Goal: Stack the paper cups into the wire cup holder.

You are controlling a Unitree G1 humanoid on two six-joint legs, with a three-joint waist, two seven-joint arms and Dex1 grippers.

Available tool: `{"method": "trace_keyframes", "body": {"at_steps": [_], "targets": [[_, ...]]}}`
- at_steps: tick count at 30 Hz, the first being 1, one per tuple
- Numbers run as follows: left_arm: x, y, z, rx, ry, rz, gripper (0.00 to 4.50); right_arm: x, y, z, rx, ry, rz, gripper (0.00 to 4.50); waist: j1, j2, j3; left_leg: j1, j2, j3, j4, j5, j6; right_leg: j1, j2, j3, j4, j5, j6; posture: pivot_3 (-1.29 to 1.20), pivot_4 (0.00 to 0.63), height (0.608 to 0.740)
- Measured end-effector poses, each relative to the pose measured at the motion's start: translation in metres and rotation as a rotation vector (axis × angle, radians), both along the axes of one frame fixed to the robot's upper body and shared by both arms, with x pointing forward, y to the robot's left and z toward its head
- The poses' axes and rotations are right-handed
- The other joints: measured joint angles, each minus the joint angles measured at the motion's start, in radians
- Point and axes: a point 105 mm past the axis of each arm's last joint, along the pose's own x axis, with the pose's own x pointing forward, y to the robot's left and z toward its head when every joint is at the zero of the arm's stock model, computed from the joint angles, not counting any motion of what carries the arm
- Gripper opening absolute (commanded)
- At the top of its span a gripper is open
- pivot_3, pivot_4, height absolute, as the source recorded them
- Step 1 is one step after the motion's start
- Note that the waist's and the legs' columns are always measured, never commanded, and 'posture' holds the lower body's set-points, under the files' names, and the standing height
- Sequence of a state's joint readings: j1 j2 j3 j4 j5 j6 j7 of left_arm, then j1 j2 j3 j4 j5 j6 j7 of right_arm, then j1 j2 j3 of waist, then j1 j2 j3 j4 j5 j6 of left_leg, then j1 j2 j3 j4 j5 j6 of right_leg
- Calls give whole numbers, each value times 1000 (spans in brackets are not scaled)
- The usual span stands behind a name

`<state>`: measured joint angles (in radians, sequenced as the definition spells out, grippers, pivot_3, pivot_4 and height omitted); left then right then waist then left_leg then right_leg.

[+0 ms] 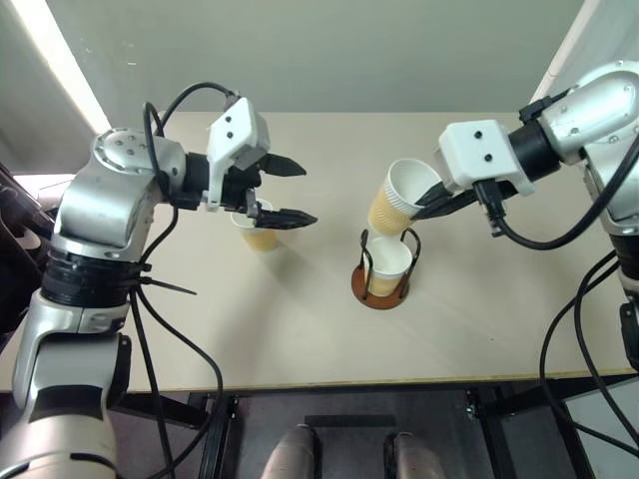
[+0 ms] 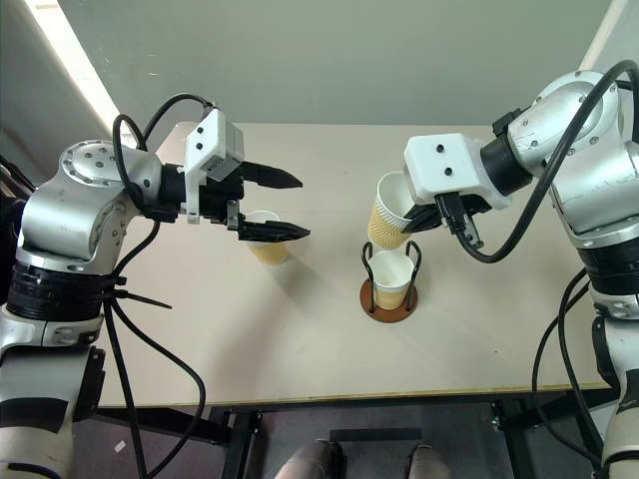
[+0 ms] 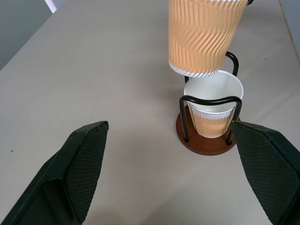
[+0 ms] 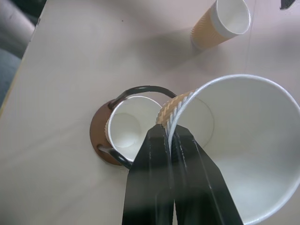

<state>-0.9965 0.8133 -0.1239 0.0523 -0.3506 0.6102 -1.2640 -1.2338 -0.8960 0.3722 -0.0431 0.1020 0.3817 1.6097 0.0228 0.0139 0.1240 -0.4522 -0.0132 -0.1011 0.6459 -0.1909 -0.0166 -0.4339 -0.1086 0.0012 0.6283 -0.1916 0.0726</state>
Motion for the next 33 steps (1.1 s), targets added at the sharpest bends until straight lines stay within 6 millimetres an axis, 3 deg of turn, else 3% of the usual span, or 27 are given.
{"method": "trace_keyframes", "body": {"at_steps": [15, 22, 33], "targets": [[0, 0, 1, 2, -11, -2, 4500, -1, -8, -15, -75, 9, 9, 54, 0, 0, 0, 0, 0, 0, 0, 0, 0, 0, 0, 0, 0, 0, 0, 0, 150, 740], [2, 0, -1, 1, -10, -1, 4500, -8, 1, -26, -110, 35, 63, 54, -2, 0, 0, 0, 0, 0, 0, 0, 0, 0, 0, 0, 0, 0, 0, 0, 150, 740], [3, 1, -2, 4, -15, 2, 4500, -4, 6, -35, -152, 15, 94, 54, -2, 0, 0, 0, 1, 0, 0, 0, 0, 0, 0, 0, 0, 0, 0, 0, 150, 740]]}}
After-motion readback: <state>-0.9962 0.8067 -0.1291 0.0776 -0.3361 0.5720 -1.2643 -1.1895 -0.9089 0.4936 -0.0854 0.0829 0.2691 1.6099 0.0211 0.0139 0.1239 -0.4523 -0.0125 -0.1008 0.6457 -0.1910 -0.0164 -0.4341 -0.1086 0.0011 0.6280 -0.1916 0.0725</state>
